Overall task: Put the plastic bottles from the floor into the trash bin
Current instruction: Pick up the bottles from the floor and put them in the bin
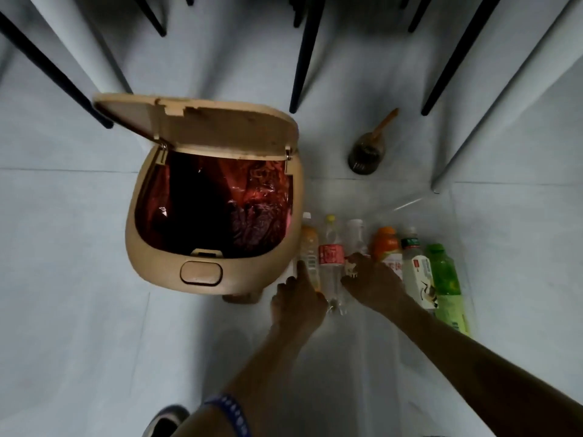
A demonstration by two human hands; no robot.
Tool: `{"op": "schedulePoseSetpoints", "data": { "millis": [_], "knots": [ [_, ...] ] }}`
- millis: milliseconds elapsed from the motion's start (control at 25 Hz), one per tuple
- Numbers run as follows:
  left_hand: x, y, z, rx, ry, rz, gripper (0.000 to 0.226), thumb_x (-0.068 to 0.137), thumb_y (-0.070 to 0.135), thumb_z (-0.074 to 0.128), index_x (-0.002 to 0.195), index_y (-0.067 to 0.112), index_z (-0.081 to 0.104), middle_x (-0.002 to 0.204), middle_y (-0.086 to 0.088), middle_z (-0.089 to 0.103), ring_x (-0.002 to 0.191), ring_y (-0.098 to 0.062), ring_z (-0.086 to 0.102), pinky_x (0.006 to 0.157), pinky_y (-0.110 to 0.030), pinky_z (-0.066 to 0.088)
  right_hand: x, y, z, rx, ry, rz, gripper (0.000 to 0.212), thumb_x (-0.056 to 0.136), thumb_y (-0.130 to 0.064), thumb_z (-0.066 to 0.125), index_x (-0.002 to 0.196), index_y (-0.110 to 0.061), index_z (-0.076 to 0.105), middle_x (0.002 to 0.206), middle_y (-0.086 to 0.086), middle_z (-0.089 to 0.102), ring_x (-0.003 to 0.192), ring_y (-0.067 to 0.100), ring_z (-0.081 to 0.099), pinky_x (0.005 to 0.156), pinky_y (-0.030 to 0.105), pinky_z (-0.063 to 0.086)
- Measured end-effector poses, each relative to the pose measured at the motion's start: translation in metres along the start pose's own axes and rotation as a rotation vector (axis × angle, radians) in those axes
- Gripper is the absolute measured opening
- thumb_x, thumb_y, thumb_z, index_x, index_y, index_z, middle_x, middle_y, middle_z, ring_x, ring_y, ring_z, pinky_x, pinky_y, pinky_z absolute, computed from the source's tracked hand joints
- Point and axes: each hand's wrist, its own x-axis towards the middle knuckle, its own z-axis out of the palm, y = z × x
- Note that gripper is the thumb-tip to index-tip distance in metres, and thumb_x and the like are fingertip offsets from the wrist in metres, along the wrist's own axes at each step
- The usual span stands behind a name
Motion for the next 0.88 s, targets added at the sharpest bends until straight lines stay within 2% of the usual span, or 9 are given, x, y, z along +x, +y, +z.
{"op": "schedulePoseSetpoints", "data": {
  "millis": [120, 240, 320, 360, 440, 560, 640, 760, 880],
  "knots": [
    [0.043, -0.016, 0.042, -0.069, 0.033, -0.044, 0.077, 0.085, 0.047, 0.046, 0.150, 0.025, 0.012, 0.130, -0.012, 0.054, 0.113, -0.032, 0.057, 0.092, -0.047, 0.049, 0.045, 0.015, 0.031, 0.087, 0.101, 0.008, 0.023, 0.091, -0.029, 0.055, 0.106, -0.012, 0.058, 0.102, 0.010, 0.070, 0.082, 0.025, 0.066, 0.071, 0.032, 0.051],
    [0.056, -0.023, 0.062, -0.333, 0.218, -0.042, 0.079, 0.068, 0.064, 0.050, 0.137, 0.027, 0.037, 0.124, -0.011, 0.063, 0.108, -0.033, 0.065, 0.091, -0.045, 0.054, 0.062, 0.022, 0.059, 0.188, 0.128, 0.036, 0.037, 0.087, -0.034, 0.059, 0.115, -0.011, 0.056, 0.107, 0.008, 0.066, 0.101, 0.029, 0.064, 0.081, 0.031, 0.045],
    [0.063, -0.026, 0.063, -0.400, 0.347, -0.019, 0.067, 0.074, 0.047, 0.064, 0.131, 0.016, 0.049, 0.118, -0.016, 0.067, 0.103, -0.035, 0.068, 0.089, -0.039, 0.056, 0.067, 0.022, 0.067, 0.241, 0.122, 0.079, 0.044, 0.086, -0.040, 0.058, 0.120, -0.012, 0.052, 0.108, 0.006, 0.066, 0.102, 0.028, 0.063, 0.082, 0.031, 0.046],
    [0.064, -0.027, 0.064, -0.401, 0.283, -0.043, 0.063, 0.074, 0.039, 0.071, 0.128, 0.014, 0.052, 0.121, -0.016, 0.066, 0.108, -0.033, 0.066, 0.093, -0.038, 0.054, 0.068, 0.023, 0.069, 0.261, 0.114, 0.104, 0.047, 0.085, -0.043, 0.058, 0.121, -0.013, 0.052, 0.110, 0.007, 0.066, 0.100, 0.028, 0.063, 0.082, 0.033, 0.048],
    [0.059, -0.030, 0.066, -0.585, 0.070, -0.163, 0.063, 0.053, 0.044, 0.080, 0.111, 0.030, 0.059, 0.123, -0.010, 0.067, 0.110, -0.031, 0.066, 0.098, -0.045, 0.052, 0.065, 0.027, 0.071, 0.349, 0.063, 0.139, 0.042, 0.081, -0.046, 0.062, 0.111, -0.017, 0.054, 0.100, 0.004, 0.066, 0.089, 0.023, 0.063, 0.077, 0.033, 0.050],
    [0.047, -0.040, 0.058, -0.838, -0.043, -0.219, 0.058, 0.042, 0.026, 0.088, 0.096, 0.021, 0.066, 0.102, -0.010, 0.075, 0.091, -0.025, 0.072, 0.086, -0.043, 0.058, 0.050, 0.034, 0.059, 0.589, -0.050, 0.142, 0.026, 0.073, -0.045, 0.074, 0.085, -0.024, 0.064, 0.080, -0.004, 0.068, 0.074, 0.013, 0.062, 0.066, 0.027, 0.049],
    [0.022, -0.033, 0.028, -0.815, -0.109, -0.125, 0.064, 0.047, 0.002, 0.086, 0.107, 0.008, 0.063, 0.103, -0.016, 0.073, 0.089, -0.021, 0.070, 0.080, -0.041, 0.059, 0.037, 0.034, 0.038, 0.727, -0.083, 0.111, 0.020, 0.070, -0.040, 0.077, 0.081, -0.023, 0.073, 0.069, -0.008, 0.073, 0.070, 0.012, 0.068, 0.056, 0.021, 0.047],
    [-0.029, -0.016, -0.020, -0.649, -0.206, 0.169, 0.076, 0.053, -0.008, 0.080, 0.121, 0.016, 0.058, 0.109, -0.003, 0.072, 0.096, -0.003, 0.067, 0.085, -0.031, 0.059, 0.012, 0.018, -0.006, 0.909, -0.048, -0.048, 0.032, 0.067, -0.034, 0.077, 0.096, -0.022, 0.073, 0.065, -0.014, 0.074, 0.062, 0.000, 0.068, 0.049, 0.013, 0.045],
    [-0.090, 0.008, -0.090, -0.523, -0.341, 0.434, 0.076, 0.064, -0.016, 0.077, 0.130, 0.015, 0.055, 0.122, 0.004, 0.069, 0.095, 0.011, 0.064, 0.086, -0.011, 0.052, -0.014, -0.006, -0.059, 1.142, 0.148, -0.263, 0.033, 0.067, -0.018, 0.073, 0.099, -0.018, 0.065, 0.061, -0.002, 0.065, 0.049, 0.010, 0.054, 0.042, 0.022, 0.041]
  ]
}}
